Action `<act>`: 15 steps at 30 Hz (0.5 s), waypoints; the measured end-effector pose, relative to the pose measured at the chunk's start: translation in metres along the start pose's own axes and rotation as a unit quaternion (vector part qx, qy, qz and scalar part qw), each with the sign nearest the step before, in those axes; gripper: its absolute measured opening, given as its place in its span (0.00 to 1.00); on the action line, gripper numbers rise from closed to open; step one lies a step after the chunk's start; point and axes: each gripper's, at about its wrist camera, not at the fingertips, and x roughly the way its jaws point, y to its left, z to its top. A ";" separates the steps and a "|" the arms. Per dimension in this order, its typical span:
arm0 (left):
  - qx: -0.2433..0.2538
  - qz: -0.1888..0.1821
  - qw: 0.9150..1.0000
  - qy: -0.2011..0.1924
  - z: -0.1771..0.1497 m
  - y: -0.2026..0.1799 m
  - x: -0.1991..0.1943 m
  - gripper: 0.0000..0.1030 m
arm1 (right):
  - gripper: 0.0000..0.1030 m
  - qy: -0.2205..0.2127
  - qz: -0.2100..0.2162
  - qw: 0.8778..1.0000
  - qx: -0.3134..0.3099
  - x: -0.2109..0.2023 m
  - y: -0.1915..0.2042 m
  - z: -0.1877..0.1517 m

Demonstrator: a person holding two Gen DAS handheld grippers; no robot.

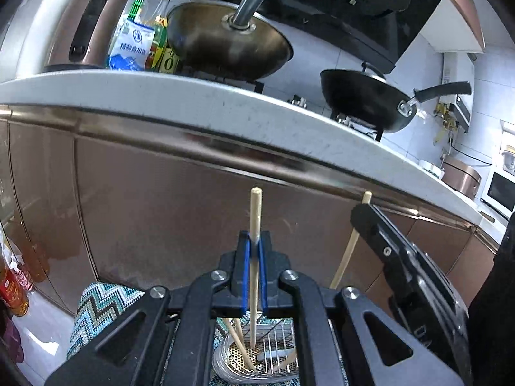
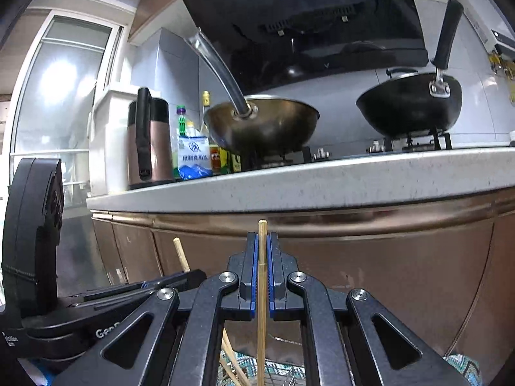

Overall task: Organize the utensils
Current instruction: 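Lower both chopsticks into the wire-rack cup while both tools open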

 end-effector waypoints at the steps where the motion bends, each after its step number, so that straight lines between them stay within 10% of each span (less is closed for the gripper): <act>1: 0.000 0.002 1.000 0.002 -0.002 0.001 0.002 0.05 | 0.05 0.004 -0.003 1.000 0.000 0.001 0.000 -0.003; 15: 0.004 0.010 1.000 -0.020 0.013 0.004 -0.040 0.06 | 0.21 -0.008 -0.033 0.999 0.002 -0.036 0.006 0.015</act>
